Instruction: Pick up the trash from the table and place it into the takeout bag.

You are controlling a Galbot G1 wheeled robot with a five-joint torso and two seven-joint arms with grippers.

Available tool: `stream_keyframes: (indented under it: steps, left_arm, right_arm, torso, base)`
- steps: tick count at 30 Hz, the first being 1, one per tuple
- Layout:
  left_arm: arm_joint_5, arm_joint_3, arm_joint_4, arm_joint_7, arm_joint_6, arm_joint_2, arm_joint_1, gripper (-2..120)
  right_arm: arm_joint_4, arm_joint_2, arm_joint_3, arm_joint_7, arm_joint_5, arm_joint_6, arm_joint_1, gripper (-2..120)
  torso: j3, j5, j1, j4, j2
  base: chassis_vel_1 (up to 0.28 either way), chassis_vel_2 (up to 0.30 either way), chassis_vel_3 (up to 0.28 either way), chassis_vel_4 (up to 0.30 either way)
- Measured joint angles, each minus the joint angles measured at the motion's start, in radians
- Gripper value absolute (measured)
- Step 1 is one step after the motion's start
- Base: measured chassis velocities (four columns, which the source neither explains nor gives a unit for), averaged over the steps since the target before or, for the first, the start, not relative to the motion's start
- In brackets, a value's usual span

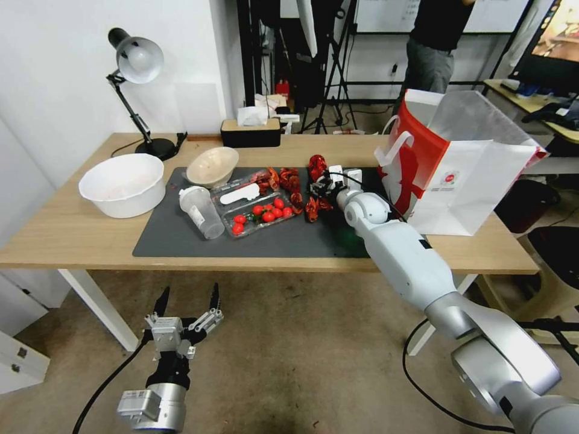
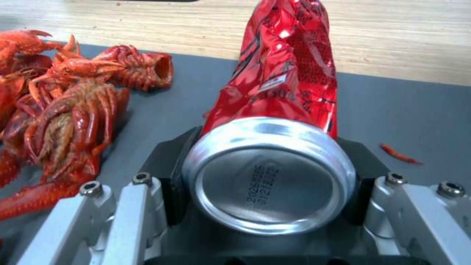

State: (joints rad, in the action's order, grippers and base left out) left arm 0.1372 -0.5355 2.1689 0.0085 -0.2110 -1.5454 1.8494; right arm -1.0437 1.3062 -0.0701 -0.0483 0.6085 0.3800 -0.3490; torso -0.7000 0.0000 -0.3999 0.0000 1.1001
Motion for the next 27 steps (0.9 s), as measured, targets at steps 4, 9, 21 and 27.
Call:
stream_keyframes:
  steps: [4,9,21,27]
  left_arm:
    - [-0.001,0.000,0.002,0.000,0.000,0.000,0.001,100]
    - [-0.001,0.001,0.004,0.000,0.000,0.000,0.001,100]
    - [-0.002,0.000,0.004,0.000,0.000,0.000,0.000,100]
    - [-0.004,-0.001,0.002,0.000,0.001,-0.001,0.000,100]
  right_arm:
    - [-0.049,-0.016,0.011,-0.007,-0.037,-0.011,-0.019,54]
    - [-0.122,-0.038,0.022,-0.013,-0.101,-0.045,-0.045,54]
    - [-0.267,-0.083,0.047,-0.034,-0.153,-0.074,-0.105,54]
    - [-0.363,-0.109,0.071,-0.047,-0.163,-0.082,-0.150,54]
  torso:
    - [0.000,0.0002,0.000,-0.0002,0.000]
    - [0.000,0.0000,0.000,0.0000,0.000]
    - [0.000,0.0000,0.000,0.0000,0.000]
    - [0.000,0.0001,0.000,-0.0002,0.000]
  base:
    - [0.000,0.000,0.000,0.000]
    - [0.000,0.000,0.000,0.000]
    - [0.000,0.000,0.000,0.000]
    - [0.000,0.000,0.000,0.000]
